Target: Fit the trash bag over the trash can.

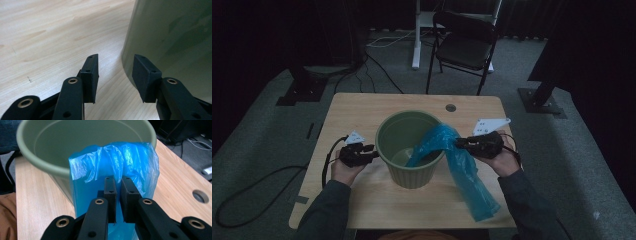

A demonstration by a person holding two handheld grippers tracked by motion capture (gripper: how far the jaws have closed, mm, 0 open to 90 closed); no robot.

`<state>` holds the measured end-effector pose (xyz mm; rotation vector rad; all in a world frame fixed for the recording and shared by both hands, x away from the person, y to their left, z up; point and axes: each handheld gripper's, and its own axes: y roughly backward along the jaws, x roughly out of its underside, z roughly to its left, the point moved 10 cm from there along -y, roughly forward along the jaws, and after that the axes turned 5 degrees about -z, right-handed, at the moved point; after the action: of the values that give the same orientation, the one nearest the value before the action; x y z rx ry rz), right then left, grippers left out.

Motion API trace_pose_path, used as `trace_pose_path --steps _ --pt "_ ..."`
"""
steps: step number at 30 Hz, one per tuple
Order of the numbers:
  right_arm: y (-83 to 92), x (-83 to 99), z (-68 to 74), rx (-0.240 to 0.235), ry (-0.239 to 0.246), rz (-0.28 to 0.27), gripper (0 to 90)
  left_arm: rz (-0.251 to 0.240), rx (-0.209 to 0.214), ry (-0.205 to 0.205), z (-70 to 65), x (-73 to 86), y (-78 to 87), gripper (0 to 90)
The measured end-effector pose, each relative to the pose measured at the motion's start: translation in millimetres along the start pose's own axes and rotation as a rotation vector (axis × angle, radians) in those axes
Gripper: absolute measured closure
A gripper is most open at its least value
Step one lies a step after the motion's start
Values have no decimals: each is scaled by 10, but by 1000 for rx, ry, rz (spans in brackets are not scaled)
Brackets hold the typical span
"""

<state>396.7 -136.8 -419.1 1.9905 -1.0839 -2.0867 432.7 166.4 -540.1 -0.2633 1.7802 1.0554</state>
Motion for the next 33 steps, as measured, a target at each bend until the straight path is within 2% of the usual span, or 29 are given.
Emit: trace_pose_path --steps 5,9,16,24,33 --pt "-57 -144 -37 -20 22 0 865 -35 16 -15 -23 -87 133 570" --pt "-109 -253 -45 -37 18 -18 882 -69 31 -26 -59 -172 248 570" --pt "-211 -339 -40 -68 22 -6 891 -142 54 -61 -146 -369 430 569" --pt "-275 -437 -78 -99 -2 -27 894 -161 82 -74 -231 -471 485 563" --pt "-228 -647 -69 -120 7 -51 896 -163 94 -80 -283 -527 436 564"
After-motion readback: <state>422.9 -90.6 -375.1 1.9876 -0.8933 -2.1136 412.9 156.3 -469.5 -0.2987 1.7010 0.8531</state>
